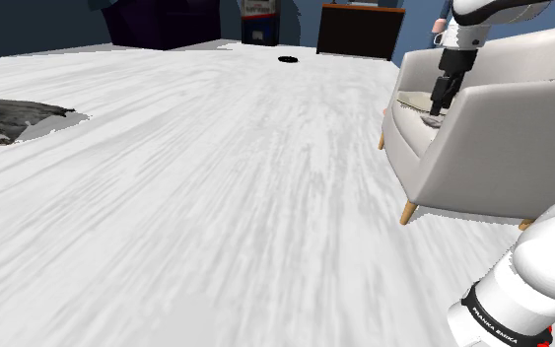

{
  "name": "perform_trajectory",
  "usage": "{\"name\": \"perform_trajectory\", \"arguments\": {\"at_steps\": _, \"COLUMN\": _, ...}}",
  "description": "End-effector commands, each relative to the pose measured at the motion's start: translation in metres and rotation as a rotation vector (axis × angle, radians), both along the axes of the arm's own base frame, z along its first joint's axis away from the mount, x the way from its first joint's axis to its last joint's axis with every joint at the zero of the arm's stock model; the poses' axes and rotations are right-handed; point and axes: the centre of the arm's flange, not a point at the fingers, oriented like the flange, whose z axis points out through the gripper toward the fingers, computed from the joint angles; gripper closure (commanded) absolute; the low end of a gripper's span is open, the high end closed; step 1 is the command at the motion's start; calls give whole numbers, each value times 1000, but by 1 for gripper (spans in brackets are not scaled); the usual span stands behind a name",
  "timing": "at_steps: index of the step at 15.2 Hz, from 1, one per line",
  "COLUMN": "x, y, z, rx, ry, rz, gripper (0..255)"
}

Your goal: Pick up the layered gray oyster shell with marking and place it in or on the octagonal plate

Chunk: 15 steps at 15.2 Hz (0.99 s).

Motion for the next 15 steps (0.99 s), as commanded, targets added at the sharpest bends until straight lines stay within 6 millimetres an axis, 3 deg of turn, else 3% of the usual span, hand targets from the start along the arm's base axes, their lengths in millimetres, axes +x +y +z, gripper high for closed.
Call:
{"name": "perform_trajectory", "arguments": {"at_steps": 1, "x": -4, "y": -6, "z": -9, "rx": 35, "ry": -17, "rz": 16, "gripper": 0}}
{"name": "perform_trajectory", "arguments": {"at_steps": 6, "x": -6, "y": -6, "z": -38, "rx": 35, "ry": -17, "rz": 16, "gripper": 0}}
{"name": "perform_trajectory", "arguments": {"at_steps": 14, "x": -6, "y": -6, "z": -38, "rx": 35, "ry": -17, "rz": 16, "gripper": 0}}
{"name": "perform_trajectory", "arguments": {"at_steps": 15, "x": -6, "y": -6, "z": -38, "rx": 35, "ry": -17, "rz": 16, "gripper": 255}}
